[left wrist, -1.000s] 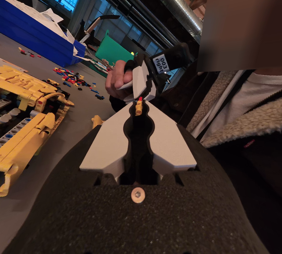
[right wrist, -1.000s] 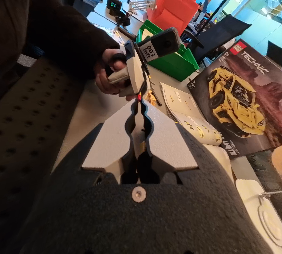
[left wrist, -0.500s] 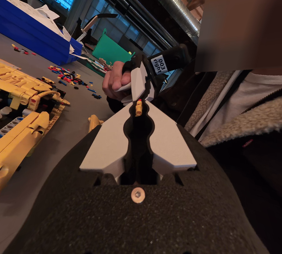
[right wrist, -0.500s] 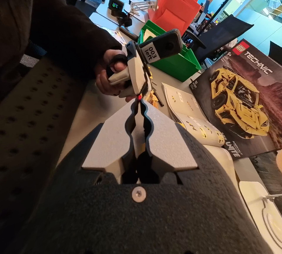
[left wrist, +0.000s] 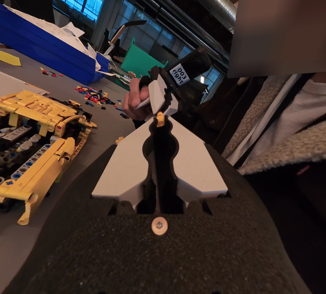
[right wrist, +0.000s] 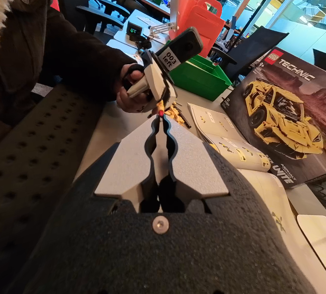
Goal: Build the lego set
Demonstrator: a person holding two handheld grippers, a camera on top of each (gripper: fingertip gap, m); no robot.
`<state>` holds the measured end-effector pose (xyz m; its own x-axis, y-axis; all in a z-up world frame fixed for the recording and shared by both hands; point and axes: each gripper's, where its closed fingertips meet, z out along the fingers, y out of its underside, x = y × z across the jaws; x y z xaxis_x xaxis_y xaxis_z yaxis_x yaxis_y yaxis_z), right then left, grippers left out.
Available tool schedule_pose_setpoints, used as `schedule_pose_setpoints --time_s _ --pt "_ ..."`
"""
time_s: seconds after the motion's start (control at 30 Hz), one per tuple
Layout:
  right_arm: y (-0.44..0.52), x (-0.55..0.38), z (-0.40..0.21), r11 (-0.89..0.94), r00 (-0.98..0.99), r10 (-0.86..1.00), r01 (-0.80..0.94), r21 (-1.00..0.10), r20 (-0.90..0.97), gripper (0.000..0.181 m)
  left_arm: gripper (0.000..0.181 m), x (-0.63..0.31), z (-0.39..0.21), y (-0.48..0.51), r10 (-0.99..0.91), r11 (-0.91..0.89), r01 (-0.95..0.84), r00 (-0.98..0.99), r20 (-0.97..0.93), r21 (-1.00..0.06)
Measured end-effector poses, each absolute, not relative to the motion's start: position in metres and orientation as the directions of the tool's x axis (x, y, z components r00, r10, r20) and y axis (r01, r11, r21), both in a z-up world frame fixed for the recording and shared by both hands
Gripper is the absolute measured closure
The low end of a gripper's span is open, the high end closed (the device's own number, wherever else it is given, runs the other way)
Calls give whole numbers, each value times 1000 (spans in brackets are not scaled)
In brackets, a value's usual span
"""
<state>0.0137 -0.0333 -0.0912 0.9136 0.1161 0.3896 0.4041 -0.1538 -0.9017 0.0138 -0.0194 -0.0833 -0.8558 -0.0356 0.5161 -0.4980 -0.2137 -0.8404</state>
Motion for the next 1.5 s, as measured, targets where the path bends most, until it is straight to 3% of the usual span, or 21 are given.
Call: schedule_pose_setpoints --time_s 0.37,0.47,0.53,0.63,0.97,1.5 --pt "-33 16 -94 -139 931 128 358 -924 341 178 174 12 -91 -22 -93 -153 -456 -877 472 -877" --pt "-32 19 -95 -136 980 139 159 -978 140 174 174 13 -91 -22 -146 -134 -377 -907 395 -916" --pt "-31 19 -93 -135 984 175 -8 -991 -32 159 174 14 -96 -26 -215 -78 -270 -935 281 -960" --pt "-29 13 -99 -183 954 244 -129 -975 -172 162 174 11 -97 -30 -271 -23 -115 -955 117 -993" --pt "-27 21 -106 -201 982 186 34 -979 -4 167 174 14 -99 -29 -315 15 -48 -948 41 -999" --pt "-28 10 -108 -194 960 273 -7 -981 -61 174 174 8 -105 -36 -311 80 25 -949 -49 -996"
